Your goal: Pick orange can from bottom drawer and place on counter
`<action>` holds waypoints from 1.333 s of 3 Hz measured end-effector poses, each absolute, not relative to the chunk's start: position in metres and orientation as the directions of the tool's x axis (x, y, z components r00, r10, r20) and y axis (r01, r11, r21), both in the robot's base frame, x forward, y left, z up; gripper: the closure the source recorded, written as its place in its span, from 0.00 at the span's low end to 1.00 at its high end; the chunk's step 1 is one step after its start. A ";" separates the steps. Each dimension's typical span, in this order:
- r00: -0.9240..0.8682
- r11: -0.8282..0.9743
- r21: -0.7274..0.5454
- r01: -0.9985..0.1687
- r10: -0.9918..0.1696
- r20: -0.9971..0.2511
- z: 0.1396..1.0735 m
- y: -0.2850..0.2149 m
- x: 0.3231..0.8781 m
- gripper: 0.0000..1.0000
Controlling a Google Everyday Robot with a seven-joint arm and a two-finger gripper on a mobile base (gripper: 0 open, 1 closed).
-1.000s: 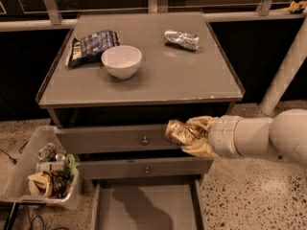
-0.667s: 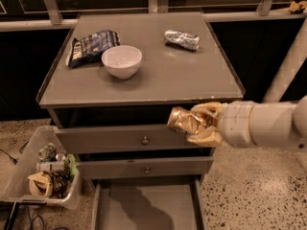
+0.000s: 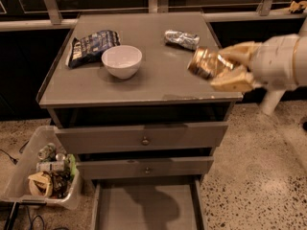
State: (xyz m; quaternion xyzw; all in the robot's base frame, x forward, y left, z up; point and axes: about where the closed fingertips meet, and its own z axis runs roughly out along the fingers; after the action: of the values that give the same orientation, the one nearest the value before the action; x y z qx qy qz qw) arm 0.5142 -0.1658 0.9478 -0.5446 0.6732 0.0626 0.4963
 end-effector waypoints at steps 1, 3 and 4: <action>0.117 0.433 -0.500 -0.750 -0.657 -0.745 0.991 -0.178 0.526 1.00; 0.132 0.441 -0.491 -0.752 -0.628 -0.767 0.993 -0.174 0.543 1.00; 0.153 0.441 -0.472 -0.764 -0.586 -0.796 0.993 -0.166 0.589 1.00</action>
Offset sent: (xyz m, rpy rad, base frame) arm 0.0115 -0.0118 0.0424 0.0231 -0.0662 -0.0302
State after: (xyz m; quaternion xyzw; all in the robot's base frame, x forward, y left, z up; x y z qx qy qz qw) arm 0.5894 -0.1665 0.9925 -0.5227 0.6456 0.0806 0.5510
